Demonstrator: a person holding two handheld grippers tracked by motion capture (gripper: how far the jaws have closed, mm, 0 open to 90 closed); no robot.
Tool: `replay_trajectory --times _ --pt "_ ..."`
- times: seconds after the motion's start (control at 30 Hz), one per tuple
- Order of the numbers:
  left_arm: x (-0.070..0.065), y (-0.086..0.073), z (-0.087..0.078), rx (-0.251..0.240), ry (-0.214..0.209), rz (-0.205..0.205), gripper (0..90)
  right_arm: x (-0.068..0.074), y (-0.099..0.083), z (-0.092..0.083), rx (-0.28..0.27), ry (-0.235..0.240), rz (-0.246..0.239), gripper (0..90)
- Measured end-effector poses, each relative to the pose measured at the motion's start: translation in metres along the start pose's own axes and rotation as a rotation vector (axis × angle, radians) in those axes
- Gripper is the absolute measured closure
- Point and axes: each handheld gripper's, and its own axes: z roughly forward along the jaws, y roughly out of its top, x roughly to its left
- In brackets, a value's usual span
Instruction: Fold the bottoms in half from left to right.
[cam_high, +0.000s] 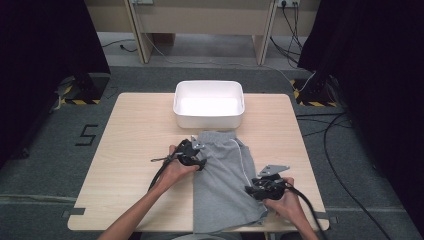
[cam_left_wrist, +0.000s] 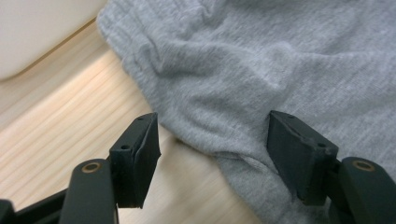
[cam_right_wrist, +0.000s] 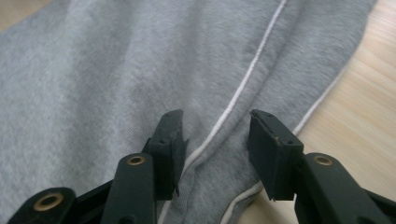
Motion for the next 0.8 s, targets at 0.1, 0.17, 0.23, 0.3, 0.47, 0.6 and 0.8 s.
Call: replay_trajectory --times 0.1,0.17,0.23,0.3,0.47,0.6,0.8 --pt "0.013 -0.006 -0.004 0.009 0.015 -0.017 33.7 0.012 0.008 0.009 -0.002 0.027 -0.019 54.2" --pt "0.020 -0.010 -0.006 0.011 0.021 -0.035 33.7 0.018 0.012 0.011 -0.006 0.034 -0.029 53.0" --pt "0.024 -0.014 -0.008 0.009 0.031 -0.038 34.0 0.024 0.013 0.008 -0.017 0.036 -0.042 51.7" --pt "0.027 -0.017 -0.010 0.002 0.032 -0.048 34.4 0.031 0.011 0.000 -0.027 0.033 -0.053 50.4" --pt "0.028 -0.020 -0.010 -0.013 0.022 -0.067 34.9 0.043 -0.005 -0.025 -0.030 -0.008 -0.067 51.2" --pt "0.027 -0.020 -0.010 -0.013 0.024 -0.069 35.0 0.055 -0.024 -0.038 -0.001 0.013 -0.091 62.1" --pt "0.028 -0.022 -0.010 -0.020 0.023 -0.083 35.1 0.065 -0.035 -0.029 0.053 0.065 -0.136 79.5"
